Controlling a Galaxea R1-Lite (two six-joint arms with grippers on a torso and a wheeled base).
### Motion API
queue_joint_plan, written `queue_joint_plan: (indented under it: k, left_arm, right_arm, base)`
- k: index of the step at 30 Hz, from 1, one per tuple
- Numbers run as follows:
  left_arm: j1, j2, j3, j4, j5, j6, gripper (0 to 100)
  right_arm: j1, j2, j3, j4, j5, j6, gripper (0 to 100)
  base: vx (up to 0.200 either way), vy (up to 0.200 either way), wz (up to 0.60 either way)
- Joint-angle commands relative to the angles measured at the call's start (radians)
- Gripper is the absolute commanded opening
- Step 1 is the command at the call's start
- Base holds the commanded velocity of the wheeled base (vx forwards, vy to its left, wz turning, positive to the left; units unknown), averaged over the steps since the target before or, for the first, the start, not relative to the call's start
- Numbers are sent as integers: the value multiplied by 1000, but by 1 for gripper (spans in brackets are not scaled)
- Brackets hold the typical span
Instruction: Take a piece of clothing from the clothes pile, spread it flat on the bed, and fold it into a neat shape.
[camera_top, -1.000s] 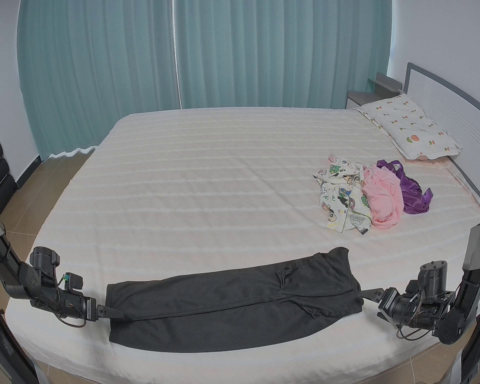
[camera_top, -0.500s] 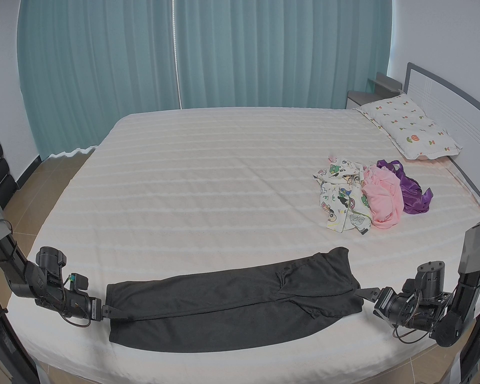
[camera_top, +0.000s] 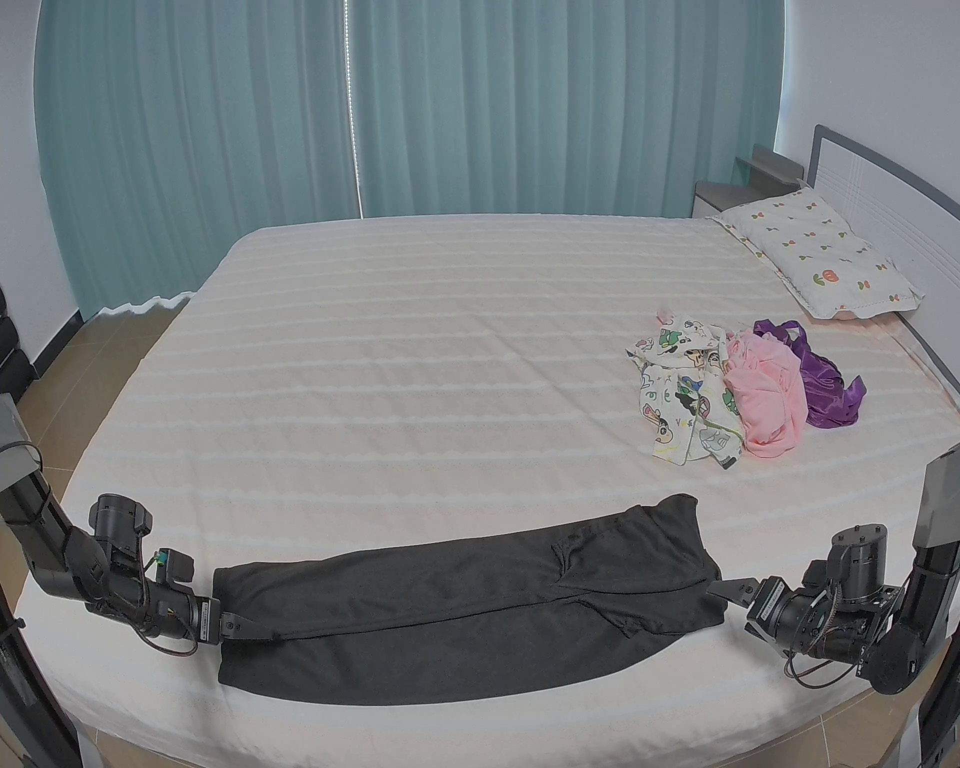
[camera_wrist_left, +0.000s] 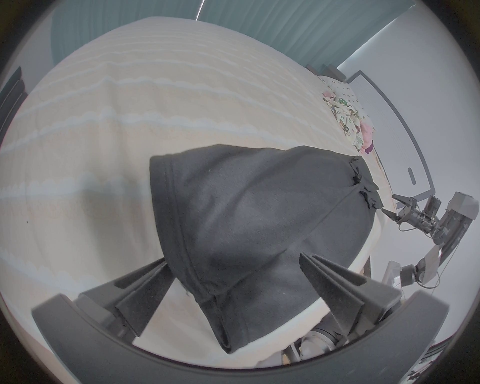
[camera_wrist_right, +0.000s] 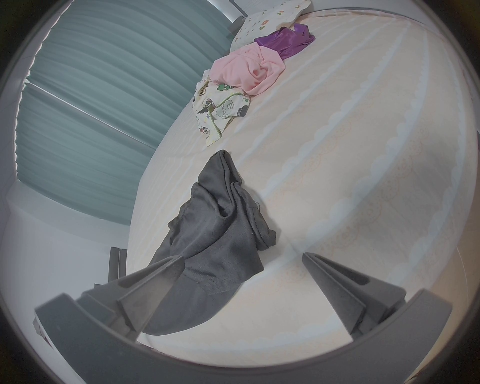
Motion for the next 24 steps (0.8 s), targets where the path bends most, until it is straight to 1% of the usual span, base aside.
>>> queue_joint_plan:
  k: [1, 11, 12, 16, 24]
  left_arm:
    - [-1, 35, 10, -40, 18, -1, 100]
    - [-9, 44, 15, -61, 17, -8, 100]
    - [-11, 42, 15, -61, 17, -22, 0]
    - [-18, 41, 15, -64, 18, -76, 0]
    - [-4, 27, 31, -84, 20, -81, 0]
  right_arm:
    - [0, 3, 16, -9, 0, 0, 100]
    - [0, 3, 16, -11, 0, 0, 100]
    - [0, 5, 16, -11, 0, 0, 100]
    - [0, 6, 16, -12, 0, 0, 100]
    - [0, 6, 16, -11, 0, 2, 100]
  base:
    - [0, 0, 0]
    - [0, 0, 0]
    - [0, 0, 0]
    - [0, 0, 0]
    - [0, 0, 0]
